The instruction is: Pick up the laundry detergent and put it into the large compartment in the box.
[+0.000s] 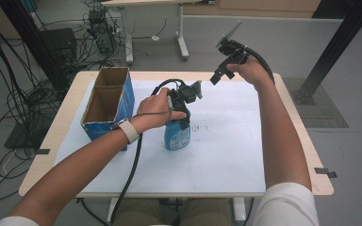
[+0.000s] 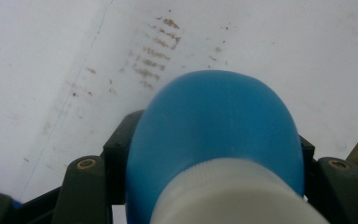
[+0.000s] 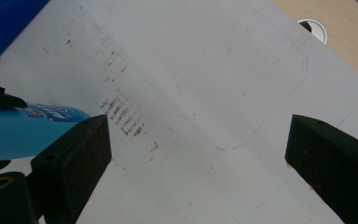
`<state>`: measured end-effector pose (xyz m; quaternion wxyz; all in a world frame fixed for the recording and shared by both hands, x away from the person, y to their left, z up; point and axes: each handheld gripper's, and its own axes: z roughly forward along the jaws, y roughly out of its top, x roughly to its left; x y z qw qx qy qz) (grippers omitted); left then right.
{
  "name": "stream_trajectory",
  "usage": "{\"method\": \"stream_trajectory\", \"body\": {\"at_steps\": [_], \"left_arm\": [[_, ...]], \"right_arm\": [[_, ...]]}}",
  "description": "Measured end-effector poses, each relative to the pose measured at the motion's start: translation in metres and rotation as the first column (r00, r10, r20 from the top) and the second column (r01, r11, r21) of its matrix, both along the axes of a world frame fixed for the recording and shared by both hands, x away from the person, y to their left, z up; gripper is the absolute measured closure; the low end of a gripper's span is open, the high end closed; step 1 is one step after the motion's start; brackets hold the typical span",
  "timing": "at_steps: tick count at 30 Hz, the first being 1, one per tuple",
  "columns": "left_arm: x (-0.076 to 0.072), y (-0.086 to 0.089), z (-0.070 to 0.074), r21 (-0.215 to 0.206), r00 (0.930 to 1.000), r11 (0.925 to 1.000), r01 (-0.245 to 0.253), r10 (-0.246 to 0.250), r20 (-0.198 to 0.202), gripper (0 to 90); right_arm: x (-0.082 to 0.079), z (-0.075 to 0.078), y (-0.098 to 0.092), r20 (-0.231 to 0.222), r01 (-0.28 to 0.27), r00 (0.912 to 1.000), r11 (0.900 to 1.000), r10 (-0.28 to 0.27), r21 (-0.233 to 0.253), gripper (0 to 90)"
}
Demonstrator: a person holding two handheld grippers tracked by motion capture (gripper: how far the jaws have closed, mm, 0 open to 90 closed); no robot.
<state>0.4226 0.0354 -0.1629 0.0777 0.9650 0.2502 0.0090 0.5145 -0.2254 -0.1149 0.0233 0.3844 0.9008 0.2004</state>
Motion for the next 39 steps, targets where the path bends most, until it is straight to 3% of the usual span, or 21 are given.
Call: {"method": "stream_trajectory", "body": {"at_steps": [39], "left_arm": [[-0.0007, -0.0014, 0.0002, 0.005, 1.0, 1.0, -0.005, 0.005, 0.001, 39.5]], "right_arm": [[-0.0018, 0.0005, -0.0026, 0.01, 0.007, 0.9999, 1.0, -0.007, 0.016, 6.9]]}}
